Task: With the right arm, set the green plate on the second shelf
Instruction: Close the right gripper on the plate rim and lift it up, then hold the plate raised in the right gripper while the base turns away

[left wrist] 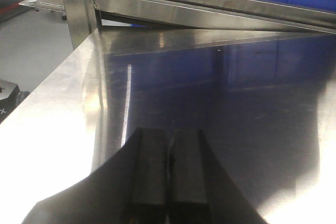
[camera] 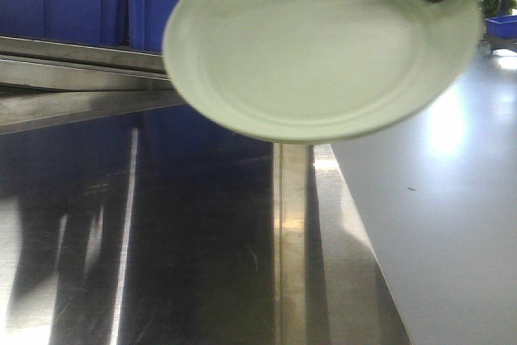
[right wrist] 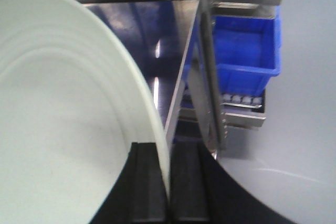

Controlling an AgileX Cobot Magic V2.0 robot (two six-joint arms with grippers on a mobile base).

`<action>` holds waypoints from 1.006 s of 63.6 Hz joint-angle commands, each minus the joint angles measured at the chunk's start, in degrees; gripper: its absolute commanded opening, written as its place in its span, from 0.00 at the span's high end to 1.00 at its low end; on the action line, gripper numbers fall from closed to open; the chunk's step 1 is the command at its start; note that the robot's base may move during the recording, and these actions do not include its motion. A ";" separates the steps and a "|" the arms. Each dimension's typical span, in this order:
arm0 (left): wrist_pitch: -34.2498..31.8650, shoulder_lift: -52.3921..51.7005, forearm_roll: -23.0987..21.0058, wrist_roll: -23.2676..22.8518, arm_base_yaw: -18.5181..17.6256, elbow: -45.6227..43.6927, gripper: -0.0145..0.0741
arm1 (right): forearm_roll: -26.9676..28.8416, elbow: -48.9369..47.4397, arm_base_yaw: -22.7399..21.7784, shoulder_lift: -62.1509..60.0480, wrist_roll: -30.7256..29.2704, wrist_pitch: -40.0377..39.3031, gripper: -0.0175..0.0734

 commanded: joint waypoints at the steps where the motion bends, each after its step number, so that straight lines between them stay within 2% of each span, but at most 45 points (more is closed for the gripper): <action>1: -5.01 -1.40 -0.10 -0.32 -0.47 2.29 0.70 | -1.53 1.70 -1.83 -5.82 -0.15 -7.15 0.75; 28: -5.01 -1.40 -0.10 -0.32 -0.47 2.29 0.70 | -2.01 17.00 -13.24 -26.14 -0.15 -8.87 0.75; 46: -5.01 -1.40 -0.10 -0.32 -0.47 2.29 0.70 | -2.01 24.17 -15.77 -35.39 -0.15 -9.36 0.75; 64: -5.01 -1.40 -0.10 -0.32 -0.47 2.29 0.70 | -2.01 26.16 -16.22 -37.62 -0.15 -10.03 0.75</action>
